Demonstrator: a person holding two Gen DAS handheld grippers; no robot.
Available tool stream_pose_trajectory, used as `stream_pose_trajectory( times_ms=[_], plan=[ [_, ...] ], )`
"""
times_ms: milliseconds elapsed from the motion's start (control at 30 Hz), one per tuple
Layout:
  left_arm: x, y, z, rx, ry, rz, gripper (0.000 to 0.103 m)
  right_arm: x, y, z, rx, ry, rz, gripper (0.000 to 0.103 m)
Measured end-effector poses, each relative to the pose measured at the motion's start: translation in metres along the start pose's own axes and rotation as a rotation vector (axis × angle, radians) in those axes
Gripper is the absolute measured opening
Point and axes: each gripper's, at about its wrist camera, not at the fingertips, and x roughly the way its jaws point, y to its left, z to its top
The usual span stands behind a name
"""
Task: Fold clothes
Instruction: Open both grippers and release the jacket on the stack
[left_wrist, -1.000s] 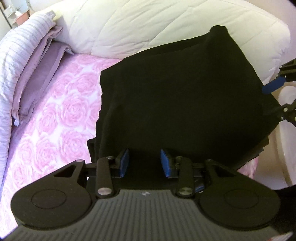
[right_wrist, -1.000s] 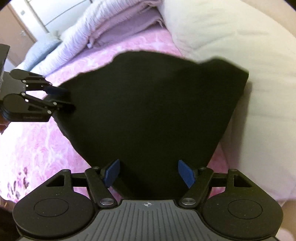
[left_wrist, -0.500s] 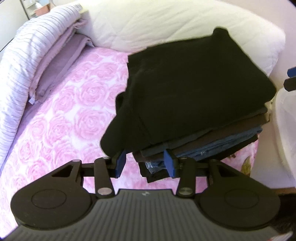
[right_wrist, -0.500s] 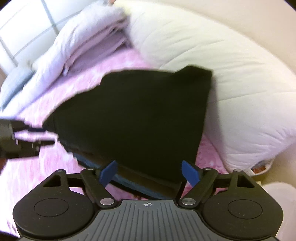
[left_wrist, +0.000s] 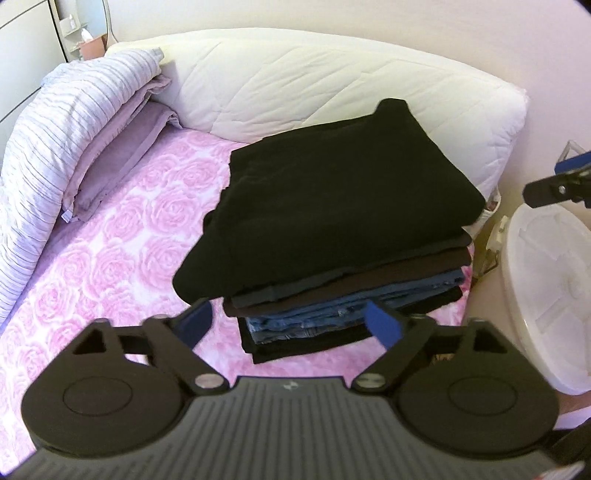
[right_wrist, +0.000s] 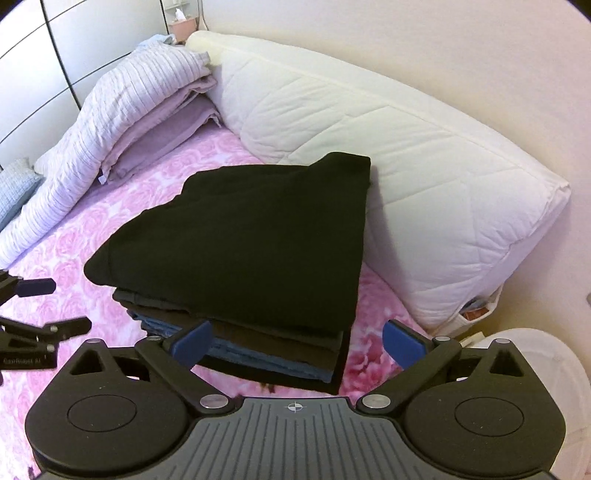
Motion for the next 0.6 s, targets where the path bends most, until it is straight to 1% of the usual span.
stream_pose_trajectory(
  times_ms=[167, 267, 367, 467, 533, 600],
  plan=[
    [-0.011, -0.022, -0.009, -0.01, 0.007, 0.016, 0.098, -0.014, -0.008, -0.016, -0.007, -0.016, 0.044, 0.102],
    [-0.024, -0.041, -0.018, -0.031, 0.003, 0.03, 0.099, -0.032, -0.008, -0.031, -0.069, -0.067, 0.06, 0.102],
    [-0.033, -0.059, -0.026, -0.067, 0.001, 0.035, 0.099, -0.046, -0.009, -0.048, -0.129, -0.088, 0.08, 0.102],
    [-0.039, -0.074, -0.036, -0.108, 0.011, 0.048, 0.099, -0.053, -0.011, -0.065, -0.173, -0.083, 0.077, 0.102],
    [-0.044, -0.081, -0.044, -0.138, 0.023, 0.065, 0.099, -0.052, -0.013, -0.075, -0.169, -0.051, 0.082, 0.102],
    [-0.05, -0.086, -0.051, -0.176, 0.034, 0.077, 0.099, -0.048, -0.016, -0.083, -0.15, -0.001, 0.095, 0.102]
  ],
)
